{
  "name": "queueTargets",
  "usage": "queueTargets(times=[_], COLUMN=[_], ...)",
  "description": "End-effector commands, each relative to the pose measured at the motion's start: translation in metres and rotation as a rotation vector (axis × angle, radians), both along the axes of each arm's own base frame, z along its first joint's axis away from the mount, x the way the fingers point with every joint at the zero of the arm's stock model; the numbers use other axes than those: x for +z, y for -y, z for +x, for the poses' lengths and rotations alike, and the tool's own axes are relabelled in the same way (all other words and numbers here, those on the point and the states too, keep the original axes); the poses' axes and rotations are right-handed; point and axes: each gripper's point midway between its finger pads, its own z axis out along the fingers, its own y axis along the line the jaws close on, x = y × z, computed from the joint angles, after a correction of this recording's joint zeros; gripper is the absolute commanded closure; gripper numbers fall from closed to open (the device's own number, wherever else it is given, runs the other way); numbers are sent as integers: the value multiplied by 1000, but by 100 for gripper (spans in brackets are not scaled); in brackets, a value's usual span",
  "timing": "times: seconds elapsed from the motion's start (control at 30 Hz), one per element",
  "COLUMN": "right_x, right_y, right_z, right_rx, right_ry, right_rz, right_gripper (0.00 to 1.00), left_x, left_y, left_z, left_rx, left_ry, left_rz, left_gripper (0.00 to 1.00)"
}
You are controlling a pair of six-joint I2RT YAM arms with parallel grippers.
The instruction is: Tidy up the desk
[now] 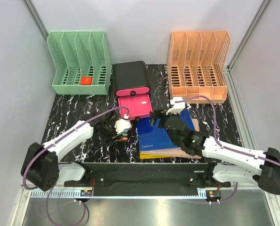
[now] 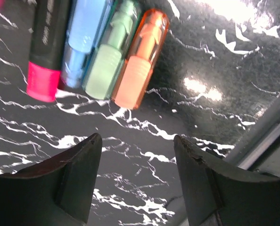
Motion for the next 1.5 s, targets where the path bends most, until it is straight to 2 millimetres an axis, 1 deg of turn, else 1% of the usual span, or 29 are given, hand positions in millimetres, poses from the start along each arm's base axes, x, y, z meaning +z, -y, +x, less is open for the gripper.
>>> queueTargets(times=[0.0, 0.1, 0.2, 0.23, 0.37, 0.63, 0.8, 0.9, 0.93, 1.0, 1.03, 1.07, 1.13, 1.23, 1.27, 1.33, 1.43, 1.47], right_x=[-13, -19, -20, -24, -24, -18, -15, -15, -15, -15, -16, -16, -17, -19, -20, -21, -23, -22], right_y=[27, 34, 36, 40, 45, 48, 51, 56, 58, 61, 63, 63, 65, 64, 64, 64, 64, 65], right_z=[-7, -12, -13, -14, -14, -15, -17, -18, -19, -20, -21, -22, -22, -23, -23, -24, -24, -25], right_rx=[-72, -80, -91, -95, -109, -114, -116, -124, -129, -132, -137, -136, -136, -133, -133, -130, -131, -130], right_ry=[-26, -42, -47, -58, -58, -48, -46, -47, -48, -47, -49, -49, -53, -61, -62, -66, -69, -68], right_rz=[-24, -11, 1, -21, -34, -33, -29, -28, -30, -22, -26, -18, -17, -10, -10, -10, -10, -10], right_gripper=[15, 16, 16, 17, 17, 18, 19, 19, 19, 19, 19, 19, 19, 20, 20, 20, 20, 20], left_x=[3, 4, -1, -6, -18, -32, -45, -50, -50, -51, -50, -50, -49, -46, -44, -40, -29, -21], left_y=[22, 30, 37, 38, 41, 44, 45, 46, 46, 46, 46, 45, 44, 43, 43, 44, 47, 50], left_z=[19, 27, 33, 32, 28, 24, 13, 0, -4, -14, -17, -23, -27, -29, -30, -29, -24, -19], left_rx=[-53, -68, -80, -79, -91, -94, -100, -118, -118, -128, -130, -136, -137, -133, -133, -124, -119, -115], left_ry=[81, 117, 122, 103, 69, 32, -25, -58, -71, -100, -107, -120, -125, -123, -128, -126, -107, -91], left_rz=[-67, -82, -77, -72, -58, -54, -37, -28, -30, -24, -28, -23, -21, -21, -22, -26, -38, -45], left_gripper=[34, 34, 34, 34, 35, 36, 38, 43, 46, 50, 54, 55, 57, 64, 69, 75, 83, 85])
